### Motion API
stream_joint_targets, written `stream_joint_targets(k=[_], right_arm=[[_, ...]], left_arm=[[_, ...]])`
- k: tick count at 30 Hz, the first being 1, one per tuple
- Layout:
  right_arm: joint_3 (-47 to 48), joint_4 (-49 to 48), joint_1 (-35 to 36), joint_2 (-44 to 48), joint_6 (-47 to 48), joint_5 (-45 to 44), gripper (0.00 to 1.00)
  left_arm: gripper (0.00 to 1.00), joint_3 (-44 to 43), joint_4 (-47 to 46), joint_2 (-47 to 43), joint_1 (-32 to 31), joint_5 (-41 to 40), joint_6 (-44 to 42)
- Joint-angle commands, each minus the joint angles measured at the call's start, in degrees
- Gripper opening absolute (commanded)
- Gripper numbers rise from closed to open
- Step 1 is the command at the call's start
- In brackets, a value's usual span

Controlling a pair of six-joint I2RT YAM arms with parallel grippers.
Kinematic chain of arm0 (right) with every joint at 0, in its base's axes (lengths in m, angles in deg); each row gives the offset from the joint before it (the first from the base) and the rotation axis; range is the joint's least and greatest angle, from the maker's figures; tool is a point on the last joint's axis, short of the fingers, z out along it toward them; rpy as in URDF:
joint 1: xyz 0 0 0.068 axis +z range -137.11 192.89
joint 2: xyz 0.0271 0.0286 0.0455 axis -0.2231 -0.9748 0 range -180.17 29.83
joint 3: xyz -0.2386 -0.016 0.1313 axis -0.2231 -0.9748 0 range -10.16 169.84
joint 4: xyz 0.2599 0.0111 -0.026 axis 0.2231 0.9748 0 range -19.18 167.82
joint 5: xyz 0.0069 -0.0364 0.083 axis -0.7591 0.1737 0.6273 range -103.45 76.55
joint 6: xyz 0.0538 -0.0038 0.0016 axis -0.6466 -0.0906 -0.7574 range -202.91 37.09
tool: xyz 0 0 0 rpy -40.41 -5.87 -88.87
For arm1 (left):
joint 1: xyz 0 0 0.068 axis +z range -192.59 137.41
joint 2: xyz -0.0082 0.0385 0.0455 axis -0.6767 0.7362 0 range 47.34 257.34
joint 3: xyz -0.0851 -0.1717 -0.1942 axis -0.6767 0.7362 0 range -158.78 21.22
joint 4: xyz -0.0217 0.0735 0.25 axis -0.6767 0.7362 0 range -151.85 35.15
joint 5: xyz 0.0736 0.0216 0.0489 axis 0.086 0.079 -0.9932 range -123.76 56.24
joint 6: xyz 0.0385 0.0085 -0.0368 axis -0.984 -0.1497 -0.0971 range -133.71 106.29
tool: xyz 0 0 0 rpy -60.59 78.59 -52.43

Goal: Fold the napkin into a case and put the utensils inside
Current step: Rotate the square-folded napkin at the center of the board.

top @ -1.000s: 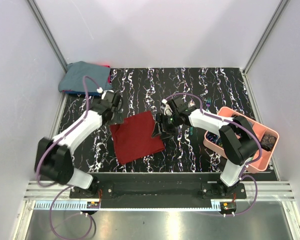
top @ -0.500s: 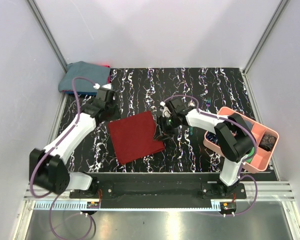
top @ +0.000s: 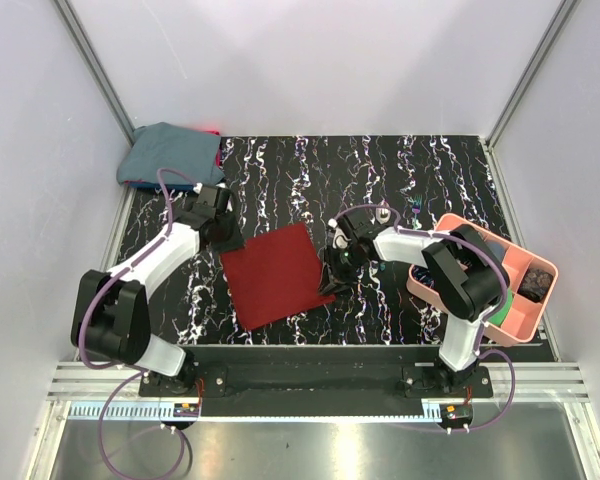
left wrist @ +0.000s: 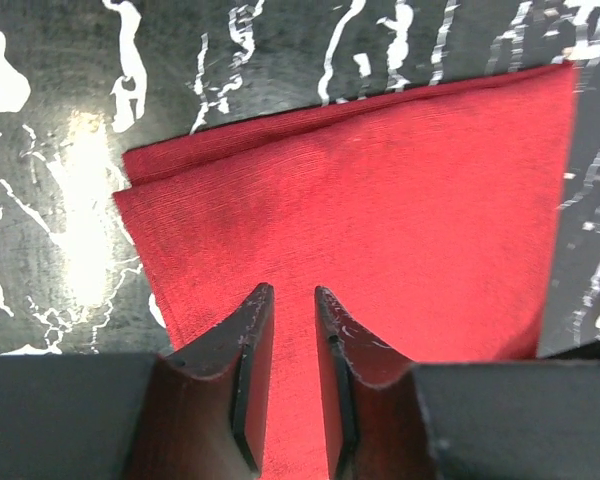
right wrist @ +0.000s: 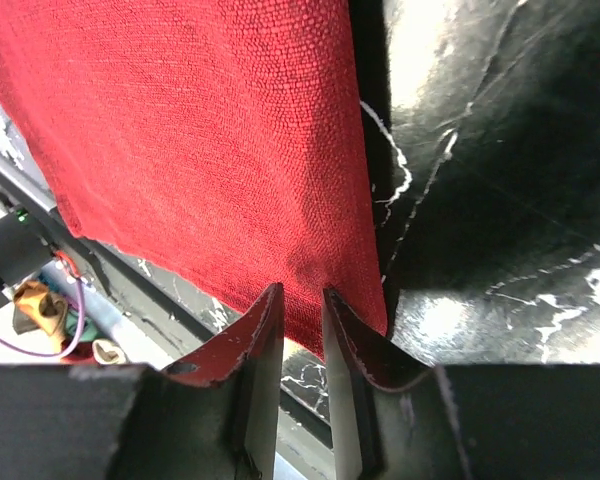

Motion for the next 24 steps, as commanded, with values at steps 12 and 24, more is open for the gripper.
stream_joint_targets(k=[12, 24], right_arm=[[-2.1, 0.1, 1.1, 6.4, -1.2, 1.9, 0.36], [-1.6, 5.8, -3.7, 2.2, 3.9, -20.6, 0.35]], left_arm=[[0.20, -0.2, -2.2, 5.1, 7.0, 0.7, -0.3], [0.13, 1.7, 0.7, 11.4, 7.5, -3.4, 0.5]])
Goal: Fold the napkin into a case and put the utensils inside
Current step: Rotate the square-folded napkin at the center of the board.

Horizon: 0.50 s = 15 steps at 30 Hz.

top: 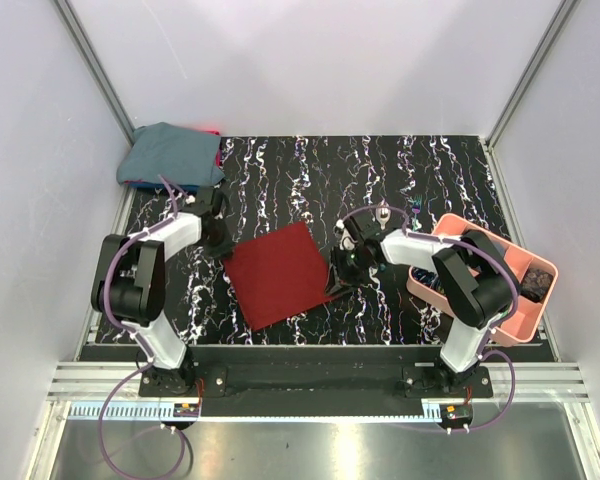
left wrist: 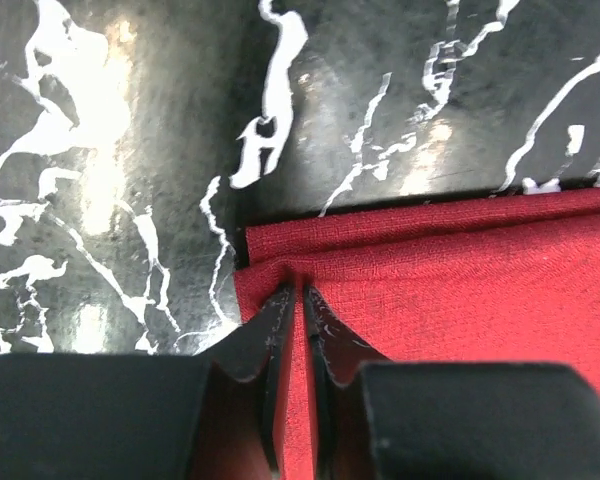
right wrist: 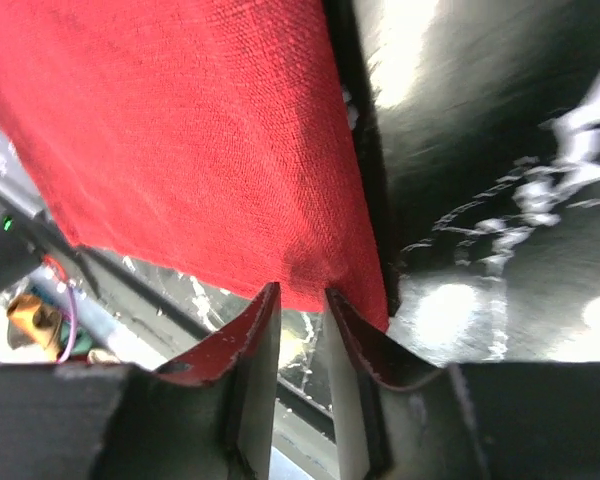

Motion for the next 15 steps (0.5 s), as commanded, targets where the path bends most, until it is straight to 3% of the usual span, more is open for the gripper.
stream_joint_targets(k=[1, 6, 9, 12, 15], right_arm=[[3.3, 6.5, -3.3, -2.3, 5.1, -22.3, 0.36], [12.2, 13.8, -6.8, -3.8, 9.8, -34.0, 0.45], [17.9, 17.2, -6.8, -2.4, 11.9, -37.5, 0.50], [21.8, 17.8, -6.5, 0.2, 12.0, -30.0, 0.55], [25.5, 17.3, -4.6, 0.3, 10.0, -22.9, 0.56]], left_arm=[[0.13, 5.3, 0.9, -4.1, 0.4, -2.7, 0.6], [0.14, 16.9, 0.5, -18.6, -1.6, 1.4, 2.5], [0.22, 21.6, 1.3, -29.0, -4.1, 7.6, 5.8], [0.39, 22.2, 2.2, -38.5, -5.8, 11.5, 8.0], [0.50, 18.9, 3.1, -40.8, -5.3, 13.1, 6.3]])
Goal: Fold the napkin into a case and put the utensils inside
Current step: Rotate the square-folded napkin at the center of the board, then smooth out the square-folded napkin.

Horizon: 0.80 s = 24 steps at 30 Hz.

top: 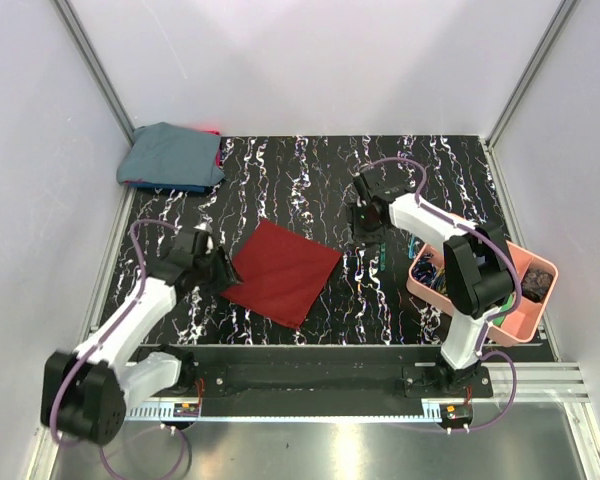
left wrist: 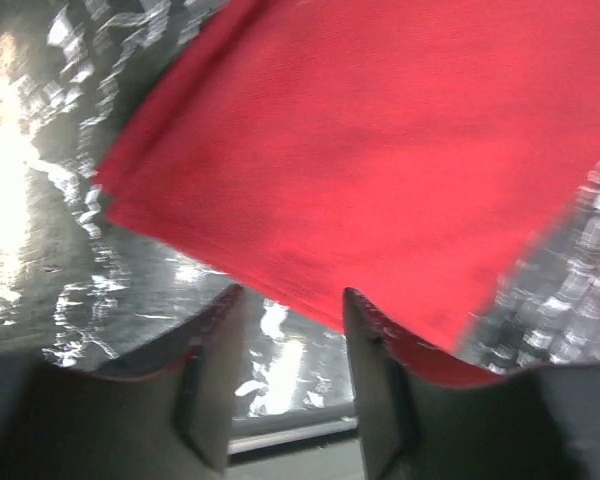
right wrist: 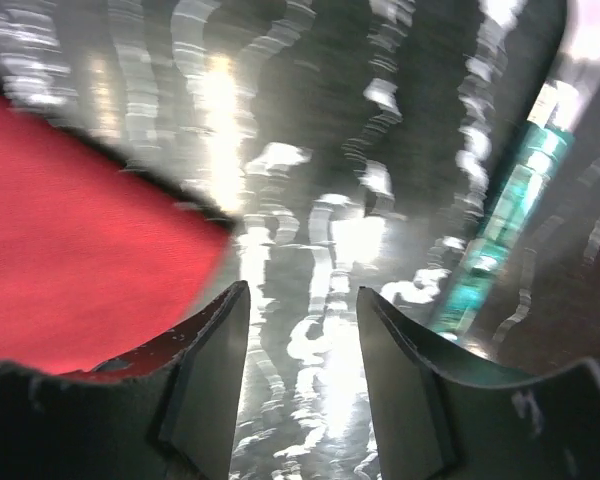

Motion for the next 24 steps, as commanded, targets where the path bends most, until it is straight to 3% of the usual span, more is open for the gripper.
stream_joint_targets(k=[1, 5, 11, 17, 24], right_arm=[[6.9, 1.4, 4.5, 2.7, -0.1, 9.1, 0.57], [14.8, -1.9, 9.0, -3.2, -3.5, 21.8, 0.58], [21.7, -16.2, 10.8, -11.8, -15.6, 34.1, 0.51], [26.0, -29.4, 11.2, -22.4, -26.4, 42.7, 0.35], [32.1, -37.8, 11.3, -32.9, -29.4, 44.1, 0.30]], left_arm=[[0.51, -5.6, 0.0, -3.4, 0.5, 5.6, -0.4], [0.45, -13.4, 2.2, 5.4, 2.6, 6.4, -5.5], [0.21, -11.9, -2.2, 12.3, 8.8, 10.4, -7.2], [0.16, -8.5, -5.1, 13.5, 11.2, 10.2, -7.9], [0.15, -6.2, -6.6, 17.1, 12.2, 6.9, -8.6]])
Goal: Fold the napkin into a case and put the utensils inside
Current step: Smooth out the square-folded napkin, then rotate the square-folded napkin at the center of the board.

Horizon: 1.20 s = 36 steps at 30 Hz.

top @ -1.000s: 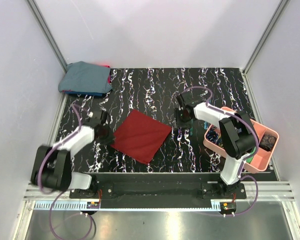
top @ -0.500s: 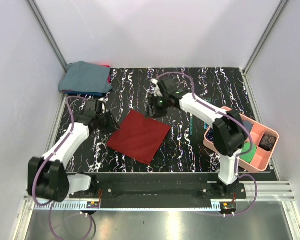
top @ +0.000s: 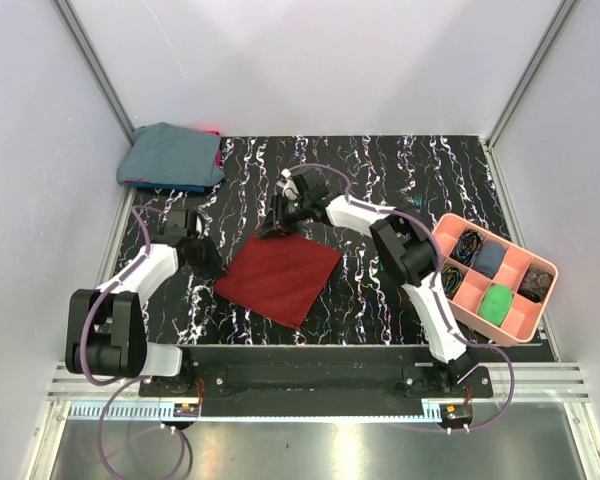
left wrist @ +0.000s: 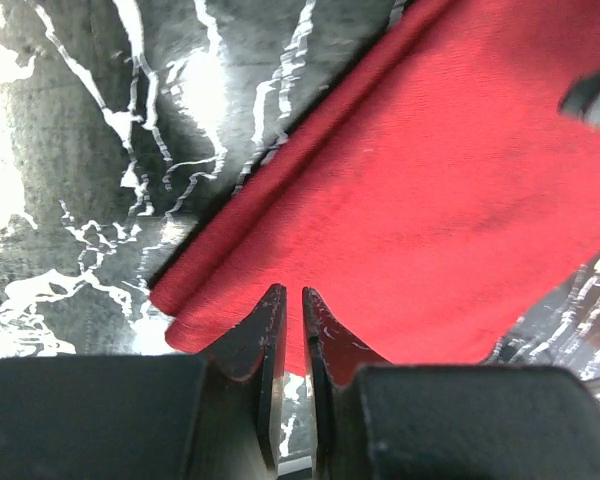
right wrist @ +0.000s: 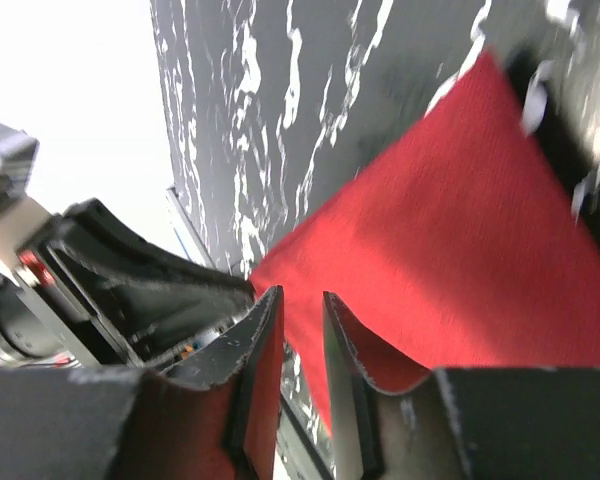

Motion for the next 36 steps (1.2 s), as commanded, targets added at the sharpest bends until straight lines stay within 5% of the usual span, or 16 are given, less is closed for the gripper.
stream_joint_targets(k=[1, 16, 22, 24, 27, 36], right_arm=[[6.7, -9.0, 0.0, -4.6, -3.7, 3.1, 0.30], [33.3, -2.4, -2.8, -26.4, -4.4, 3.1, 0.28], [45.3, 5.4, -4.4, -29.9, -2.4, 4.7, 0.29], [45.2, 6.3, -4.8, -27.9, -2.2, 5.0, 0.31], [42.7, 9.2, -5.7, -22.2, -0.1, 4.3, 0.38], [14.5, 12.1, -8.6, 4.6, 8.5, 1.1, 0.53]], left_arm=[[0.15, 1.9, -2.8, 1.5, 1.0, -2.6, -0.8], [0.14, 2.0, -0.6, 3.6, 2.6, -11.6, 1.9], [0.55, -2.9, 4.2, -3.9, 3.7, -7.5, -2.7], [0.68, -4.2, 5.3, -4.2, 3.9, -5.4, -5.6], [0.73, -7.6, 8.8, -0.5, 5.8, -6.3, -9.7], [0.77, -6.8, 8.1, 6.8, 7.2, -2.5, -13.1]])
